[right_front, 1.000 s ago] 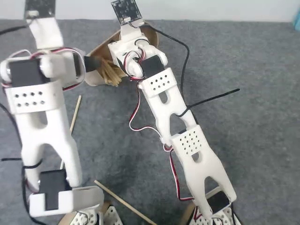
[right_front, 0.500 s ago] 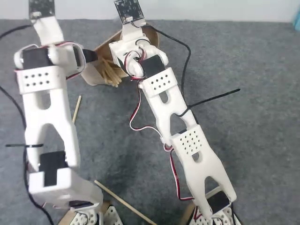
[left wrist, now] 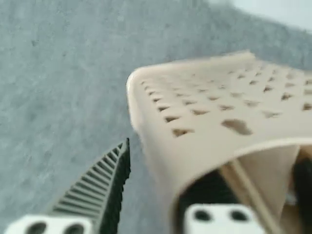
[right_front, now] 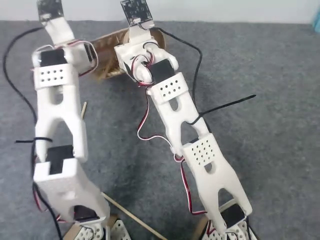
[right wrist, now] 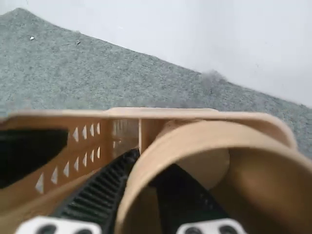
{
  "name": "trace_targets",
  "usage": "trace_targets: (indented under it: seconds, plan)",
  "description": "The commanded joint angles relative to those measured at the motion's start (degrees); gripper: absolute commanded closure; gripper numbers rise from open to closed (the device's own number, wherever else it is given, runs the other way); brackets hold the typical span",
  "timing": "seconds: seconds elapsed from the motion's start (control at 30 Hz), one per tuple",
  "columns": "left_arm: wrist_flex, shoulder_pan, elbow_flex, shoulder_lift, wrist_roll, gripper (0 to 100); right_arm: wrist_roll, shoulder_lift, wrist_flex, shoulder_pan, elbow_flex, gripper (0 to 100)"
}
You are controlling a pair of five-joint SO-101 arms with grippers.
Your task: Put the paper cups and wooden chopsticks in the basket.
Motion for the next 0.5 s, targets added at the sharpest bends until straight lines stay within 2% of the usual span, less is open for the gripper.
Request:
trace_targets:
  seconds: [0.0,0.23,0.47]
  plan:
    - [-6.86,-0.70,-0.48,0.88,1.23,99,-0.62,-0.66,0.13,1.45,-3.25,99.1]
    - [-10.29,2.99,-0.57,1.85,1.76,99,-0.18,-1.19,0.22,1.45,-3.34,98.9]
    - [-12.13,3.08,-1.10,3.25,13.71,99,-0.09,-4.88,5.14,1.45,-3.52,98.8]
